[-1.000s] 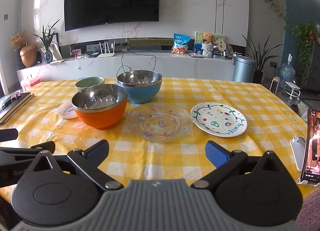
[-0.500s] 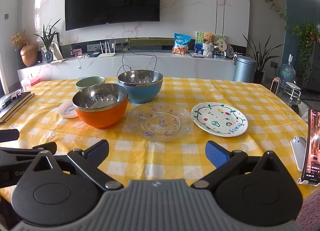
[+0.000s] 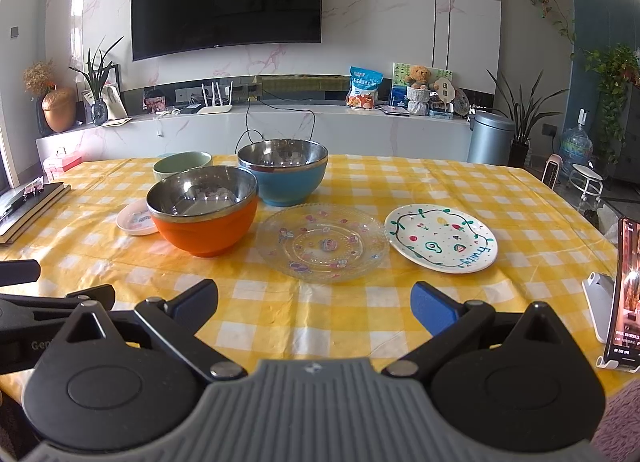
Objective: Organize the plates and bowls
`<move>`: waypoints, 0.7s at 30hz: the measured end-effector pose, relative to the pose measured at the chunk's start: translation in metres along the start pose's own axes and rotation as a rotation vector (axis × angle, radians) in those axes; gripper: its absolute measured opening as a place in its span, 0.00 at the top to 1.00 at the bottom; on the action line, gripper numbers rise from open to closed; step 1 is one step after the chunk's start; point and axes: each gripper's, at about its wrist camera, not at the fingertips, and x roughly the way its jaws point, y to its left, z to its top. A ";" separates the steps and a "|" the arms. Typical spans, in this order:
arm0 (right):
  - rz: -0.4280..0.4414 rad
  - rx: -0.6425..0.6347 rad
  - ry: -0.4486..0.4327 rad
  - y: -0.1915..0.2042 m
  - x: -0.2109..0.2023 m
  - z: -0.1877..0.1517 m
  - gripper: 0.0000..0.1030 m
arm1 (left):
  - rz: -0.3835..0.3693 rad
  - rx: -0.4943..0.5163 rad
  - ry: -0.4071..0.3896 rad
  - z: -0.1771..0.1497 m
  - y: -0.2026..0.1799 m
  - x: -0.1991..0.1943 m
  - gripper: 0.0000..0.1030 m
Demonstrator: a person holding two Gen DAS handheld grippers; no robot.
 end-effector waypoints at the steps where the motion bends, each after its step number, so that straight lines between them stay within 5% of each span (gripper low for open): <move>1: 0.000 0.000 0.000 0.000 0.000 0.000 0.02 | 0.000 0.000 0.001 -0.001 0.000 0.000 0.05; 21: 0.004 0.003 0.008 0.002 0.001 -0.001 0.02 | -0.011 -0.010 0.010 -0.004 0.000 0.003 0.05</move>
